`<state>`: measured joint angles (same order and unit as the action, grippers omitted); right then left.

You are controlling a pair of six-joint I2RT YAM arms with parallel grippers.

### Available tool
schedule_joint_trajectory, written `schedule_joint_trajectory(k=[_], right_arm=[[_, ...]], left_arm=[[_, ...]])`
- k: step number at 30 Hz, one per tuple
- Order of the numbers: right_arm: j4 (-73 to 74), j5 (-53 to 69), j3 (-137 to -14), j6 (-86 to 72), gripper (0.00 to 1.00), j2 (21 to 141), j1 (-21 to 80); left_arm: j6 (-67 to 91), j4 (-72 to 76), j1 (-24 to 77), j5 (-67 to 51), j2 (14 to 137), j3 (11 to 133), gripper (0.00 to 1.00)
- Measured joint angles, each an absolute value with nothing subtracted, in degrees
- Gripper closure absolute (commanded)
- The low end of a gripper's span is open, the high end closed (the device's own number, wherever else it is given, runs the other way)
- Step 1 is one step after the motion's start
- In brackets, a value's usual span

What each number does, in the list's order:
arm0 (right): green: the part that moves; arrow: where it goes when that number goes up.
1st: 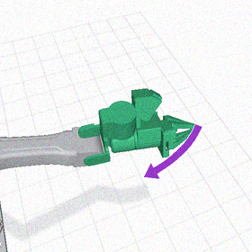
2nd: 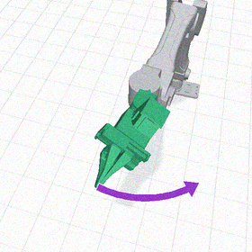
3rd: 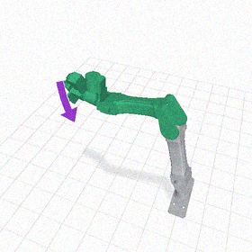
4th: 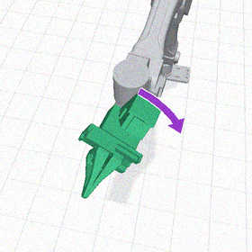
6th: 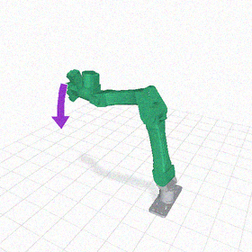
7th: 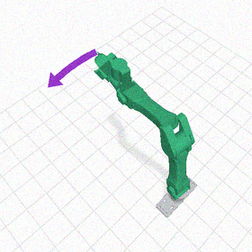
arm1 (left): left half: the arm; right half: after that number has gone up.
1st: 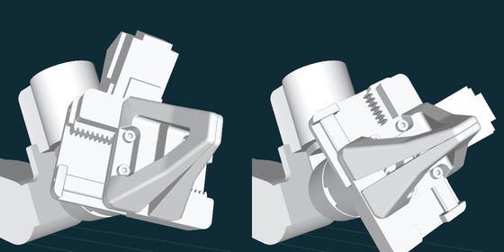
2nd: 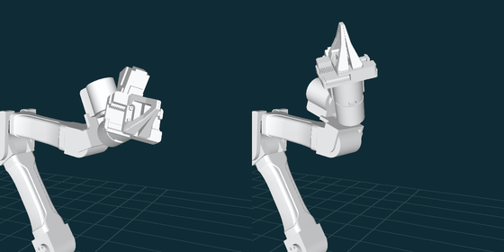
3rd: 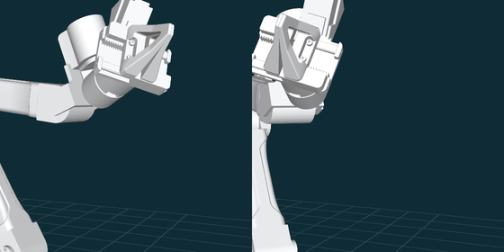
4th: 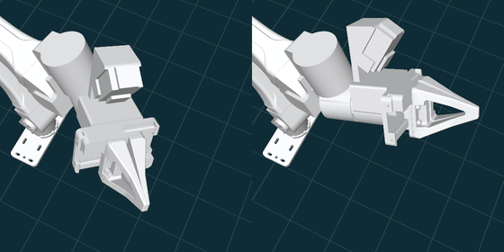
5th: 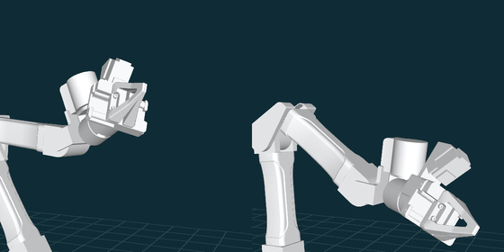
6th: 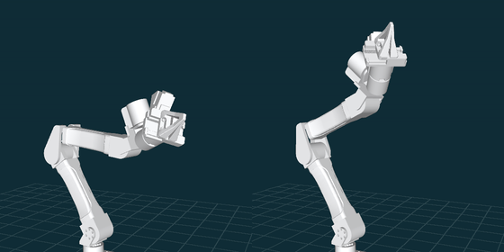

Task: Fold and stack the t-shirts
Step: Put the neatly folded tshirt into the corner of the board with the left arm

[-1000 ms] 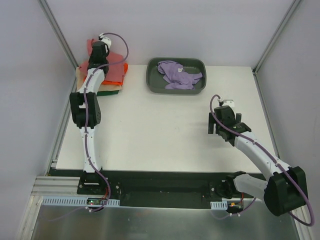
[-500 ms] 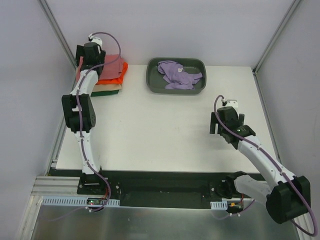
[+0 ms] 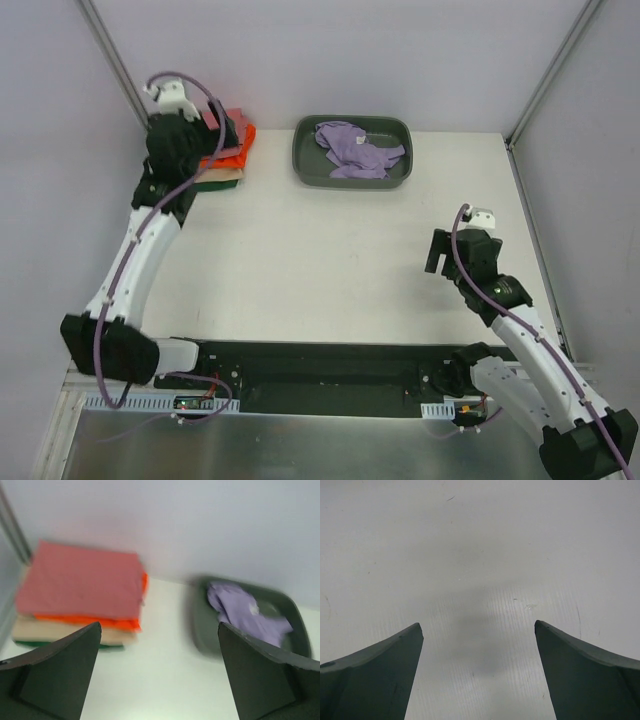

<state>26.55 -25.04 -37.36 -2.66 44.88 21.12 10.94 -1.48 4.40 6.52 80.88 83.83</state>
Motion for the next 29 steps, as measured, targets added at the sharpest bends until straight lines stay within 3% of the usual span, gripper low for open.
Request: schedule_joint_trajectory(k=[7, 12, 17, 29], right_arm=[[26.22, -20.25, -35.81, -2.48, 0.04, 42.13, 21.08], [24.77, -18.48, -34.24, -2.33, 0.04, 41.8, 21.08], [21.37, -16.53, -30.89, -3.07, 0.04, 39.4, 21.04], [15.14, -15.99, -21.89, -5.26, 0.04, 24.32, 20.97]], left_arm=[[19.92, 3.66, 25.71, 8.93, 51.37, 42.85, 0.01], [27.99, -1.26, 27.4, 8.84, 31.55, 21.06, 0.01], [31.57, -7.51, 27.4, 11.49, 22.31, 18.24, 0.01], [32.36, -11.92, 27.4, 13.87, 22.41, 18.57, 0.01]])
